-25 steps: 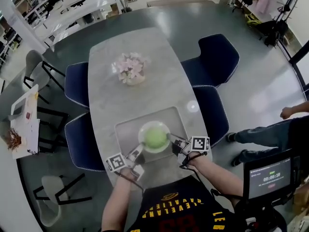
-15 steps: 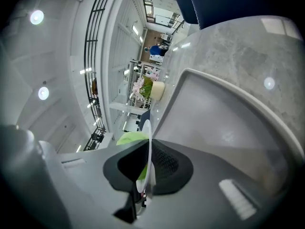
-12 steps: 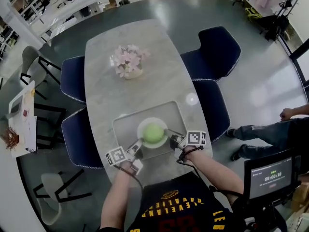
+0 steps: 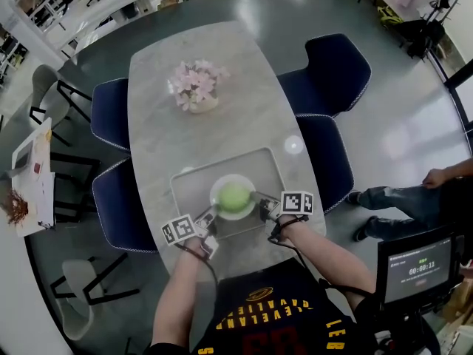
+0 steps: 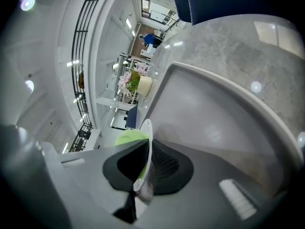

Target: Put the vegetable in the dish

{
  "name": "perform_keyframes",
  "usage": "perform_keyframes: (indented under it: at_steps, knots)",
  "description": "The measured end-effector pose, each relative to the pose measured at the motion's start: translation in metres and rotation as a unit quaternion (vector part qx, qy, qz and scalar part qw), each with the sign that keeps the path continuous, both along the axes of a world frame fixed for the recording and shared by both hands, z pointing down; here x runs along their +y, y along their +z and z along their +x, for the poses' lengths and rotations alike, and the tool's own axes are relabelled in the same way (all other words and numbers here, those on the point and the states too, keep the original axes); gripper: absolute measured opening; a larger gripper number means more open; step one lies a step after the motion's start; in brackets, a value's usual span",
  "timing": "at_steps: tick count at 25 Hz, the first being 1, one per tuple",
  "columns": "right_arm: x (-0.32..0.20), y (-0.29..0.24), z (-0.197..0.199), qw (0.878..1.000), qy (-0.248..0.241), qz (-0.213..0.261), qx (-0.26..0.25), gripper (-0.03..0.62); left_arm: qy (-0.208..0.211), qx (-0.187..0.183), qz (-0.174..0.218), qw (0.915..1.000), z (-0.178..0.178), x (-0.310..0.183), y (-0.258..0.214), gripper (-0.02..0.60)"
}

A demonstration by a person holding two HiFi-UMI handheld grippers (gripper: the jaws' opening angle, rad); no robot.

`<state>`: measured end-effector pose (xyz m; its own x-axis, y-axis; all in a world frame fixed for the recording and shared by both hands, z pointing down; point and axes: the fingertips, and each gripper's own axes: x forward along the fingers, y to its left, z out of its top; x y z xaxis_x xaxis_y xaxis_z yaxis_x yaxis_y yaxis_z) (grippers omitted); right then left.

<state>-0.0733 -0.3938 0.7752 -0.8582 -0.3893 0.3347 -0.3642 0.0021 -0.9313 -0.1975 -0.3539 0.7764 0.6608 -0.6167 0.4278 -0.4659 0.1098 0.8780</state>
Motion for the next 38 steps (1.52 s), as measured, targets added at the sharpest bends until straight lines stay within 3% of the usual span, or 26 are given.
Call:
perform_keyframes:
  at_steps: [10, 23, 32, 38]
  knots:
    - [-0.006, 0.015, -0.004, 0.999, -0.013, -0.017, 0.05, 0.026, 0.017, -0.051, -0.022, 0.9983, -0.004, -0.006, 0.015, 0.052]
    - [0.0, 0.026, -0.01, 0.989, -0.068, -0.024, 0.126, 0.032, 0.043, -0.117, -0.051, 0.9909, -0.01, 0.0, 0.028, 0.061]
    - [0.003, 0.03, -0.01, 0.982, -0.087, -0.029, 0.165, 0.037, 0.074, -0.179, -0.059, 0.9792, -0.009, 0.003, 0.03, 0.066]
    - [0.005, 0.029, -0.006, 0.978, -0.093, -0.021, 0.188, 0.04, 0.071, -0.215, -0.078, 0.9709, -0.008, 0.004, 0.03, 0.067]
